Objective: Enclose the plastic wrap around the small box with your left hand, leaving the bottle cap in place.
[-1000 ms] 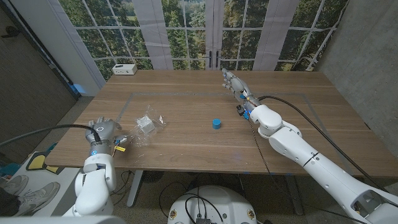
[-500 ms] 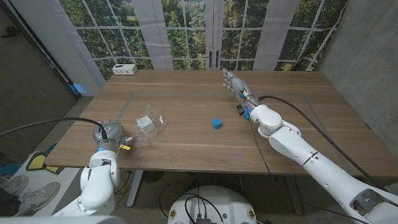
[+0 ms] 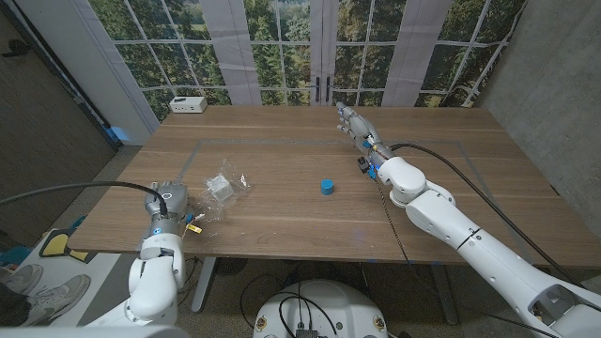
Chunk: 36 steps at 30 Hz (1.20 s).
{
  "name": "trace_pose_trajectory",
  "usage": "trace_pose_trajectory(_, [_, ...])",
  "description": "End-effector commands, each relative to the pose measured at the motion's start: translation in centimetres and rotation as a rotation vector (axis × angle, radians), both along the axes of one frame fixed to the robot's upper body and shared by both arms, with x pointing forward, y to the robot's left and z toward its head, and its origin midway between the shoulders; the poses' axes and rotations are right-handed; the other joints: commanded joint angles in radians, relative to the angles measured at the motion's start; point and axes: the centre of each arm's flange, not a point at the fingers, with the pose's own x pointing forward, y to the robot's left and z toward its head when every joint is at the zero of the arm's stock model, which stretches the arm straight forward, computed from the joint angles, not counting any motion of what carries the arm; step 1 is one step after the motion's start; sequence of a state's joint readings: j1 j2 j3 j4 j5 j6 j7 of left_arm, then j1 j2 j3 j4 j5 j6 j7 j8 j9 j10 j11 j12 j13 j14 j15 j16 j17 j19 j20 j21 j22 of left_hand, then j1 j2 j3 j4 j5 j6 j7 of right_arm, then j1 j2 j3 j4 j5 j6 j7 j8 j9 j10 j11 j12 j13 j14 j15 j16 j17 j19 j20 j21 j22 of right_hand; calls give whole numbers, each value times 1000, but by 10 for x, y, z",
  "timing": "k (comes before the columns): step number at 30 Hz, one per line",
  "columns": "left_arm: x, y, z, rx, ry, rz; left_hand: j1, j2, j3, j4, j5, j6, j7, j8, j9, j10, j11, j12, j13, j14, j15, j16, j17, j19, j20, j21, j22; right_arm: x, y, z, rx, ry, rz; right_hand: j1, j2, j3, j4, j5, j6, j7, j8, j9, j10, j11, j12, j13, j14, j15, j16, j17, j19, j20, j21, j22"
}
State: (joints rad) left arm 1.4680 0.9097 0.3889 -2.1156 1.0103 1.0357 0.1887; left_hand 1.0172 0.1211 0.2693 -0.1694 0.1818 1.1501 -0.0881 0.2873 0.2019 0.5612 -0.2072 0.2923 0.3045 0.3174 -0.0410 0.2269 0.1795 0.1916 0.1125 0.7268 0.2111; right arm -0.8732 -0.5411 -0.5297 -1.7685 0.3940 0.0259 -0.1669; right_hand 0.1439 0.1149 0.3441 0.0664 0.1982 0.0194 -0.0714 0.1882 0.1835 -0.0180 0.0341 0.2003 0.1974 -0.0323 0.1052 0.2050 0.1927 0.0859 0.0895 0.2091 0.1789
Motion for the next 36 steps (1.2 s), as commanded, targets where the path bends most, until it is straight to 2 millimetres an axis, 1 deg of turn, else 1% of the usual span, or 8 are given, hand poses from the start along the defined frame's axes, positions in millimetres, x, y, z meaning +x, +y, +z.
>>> trace_pose_trajectory(1, [-26, 7, 6, -125, -367, -197, 33, 11, 21, -2, 8, 0, 23, 18, 46, 3, -3, -3, 8, -1, -78, -8, 3, 14, 0, 14, 2, -1, -1, -1, 4, -2, -5, -1, -2, 6, 0, -2, -1, -1, 3, 4, 0, 9, 2, 2, 8, 3, 0, 5, 9, 0, -1, 3])
trace_pose_trajectory(9, [-39, 7, 13, -149, -408, -212, 46, 1, 45, -1, 48, 23, 35, 70, 102, 9, 0, -2, 21, 9, -84, -10, 11, 36, -8, 36, 2, -2, 1, -1, 10, -7, -1, 0, -2, 6, 0, -2, 0, -1, 4, 4, 0, 8, 2, 2, 9, 2, -1, 5, 8, -1, -1, 3])
trace_pose_trajectory(13, [-34, 11, 14, -142, -314, -96, 35, -65, 59, 1, 113, 43, 34, 147, 178, -20, 42, -18, 35, -28, -30, -21, 21, -6, 69, 40, 1, -2, -2, 0, 12, -8, -7, -1, -2, 7, 0, -2, 0, -1, 4, 4, 0, 8, 2, 2, 9, 2, -1, 5, 9, -1, -1, 3])
trace_pose_trajectory(20, [-38, 8, 18, -130, -266, -132, 37, -70, 75, 1, 126, 33, 51, 169, 206, 13, 34, -10, 41, -10, -41, -9, 24, -9, 68, 47, 2, -1, -1, -1, 16, -4, 3, -1, -1, 7, 1, -2, 0, -1, 3, 4, 2, 8, 2, 2, 12, 3, 0, 5, 10, -1, 0, 3])
trace_pose_trajectory(23, [-37, 10, 22, -153, -178, -98, -106, -111, 36, 59, 91, -71, 41, 183, 267, -57, 73, -43, 57, -66, 0, -16, 31, -53, 97, 47, 3, -1, -2, 0, 12, -5, -2, -1, -1, 7, 1, -2, -1, -2, 3, 4, 2, 9, 2, 2, 12, 2, 0, 5, 10, -1, 0, 3])
trace_pose_trajectory(25, [-34, 10, 23, -110, -116, -31, -210, -121, 13, 92, 51, -163, 66, 167, 290, -127, 123, -67, 69, -124, 51, -29, 32, -102, 101, 34, 4, -1, -3, -1, 20, -6, 3, -1, -1, 7, 2, -2, 0, 0, 3, 4, 1, 10, 2, 2, 13, 3, 0, 5, 11, 1, 0, 3])
trace_pose_trajectory(29, [-28, 11, 28, -120, -13, 14, -317, -129, -4, 120, 5, -244, 102, 112, 256, -216, 163, -82, 80, -197, 92, -35, 32, -169, 101, 15, 6, 0, -4, 1, 17, -8, 7, -2, -1, 7, 2, -2, 0, -1, 4, 4, 1, 9, 2, 3, 13, 4, 0, 5, 12, 0, 0, 3])
trace_pose_trajectory(36, [-17, 7, 32, -63, 41, 48, -357, -140, -14, 123, 3, -299, 124, 60, 222, -248, 169, -82, 76, -218, 108, -33, 28, -199, 101, 6, 9, 1, -3, 2, 17, -8, 2, -2, -2, 8, 2, -2, -1, -1, 3, 4, 1, 9, 2, 3, 13, 3, 0, 5, 13, 1, 0, 3])
